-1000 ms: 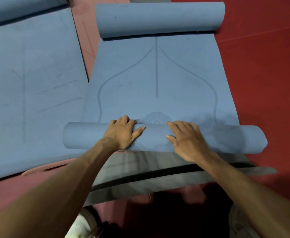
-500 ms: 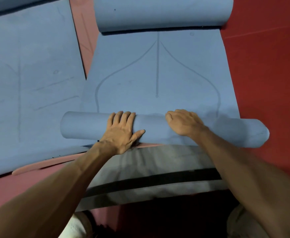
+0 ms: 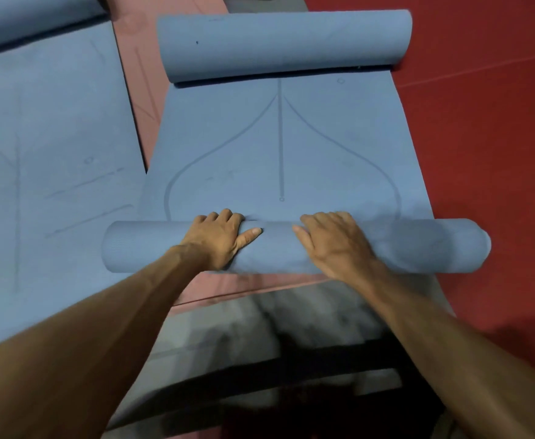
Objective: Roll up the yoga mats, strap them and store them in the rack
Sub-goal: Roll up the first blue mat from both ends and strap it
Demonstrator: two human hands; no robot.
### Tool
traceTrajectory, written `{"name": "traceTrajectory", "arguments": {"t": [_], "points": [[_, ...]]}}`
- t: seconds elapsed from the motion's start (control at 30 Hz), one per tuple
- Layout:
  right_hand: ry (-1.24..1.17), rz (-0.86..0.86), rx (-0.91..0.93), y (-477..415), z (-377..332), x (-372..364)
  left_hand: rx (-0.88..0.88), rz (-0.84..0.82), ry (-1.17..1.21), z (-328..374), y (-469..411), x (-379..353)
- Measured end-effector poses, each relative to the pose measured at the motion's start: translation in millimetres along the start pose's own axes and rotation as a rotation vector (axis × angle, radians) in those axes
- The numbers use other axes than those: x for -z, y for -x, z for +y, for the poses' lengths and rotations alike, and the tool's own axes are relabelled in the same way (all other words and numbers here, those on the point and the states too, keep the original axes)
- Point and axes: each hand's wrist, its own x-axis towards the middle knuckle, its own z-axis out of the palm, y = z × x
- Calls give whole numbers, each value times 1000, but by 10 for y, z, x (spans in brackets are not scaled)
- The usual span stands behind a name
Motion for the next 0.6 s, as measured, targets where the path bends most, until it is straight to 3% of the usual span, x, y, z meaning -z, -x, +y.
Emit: {"name": "traceTrajectory", "arguments": {"t": [0.17, 0.37, 0.6], "points": [[89, 142, 31, 200, 51, -156, -1, -37, 178, -65, -179, 94], [144, -177, -33, 49, 32, 27, 2, 55, 120, 3, -160, 55], [74, -264, 19, -187, 102, 145, 6, 150, -10, 33, 112, -11]]}}
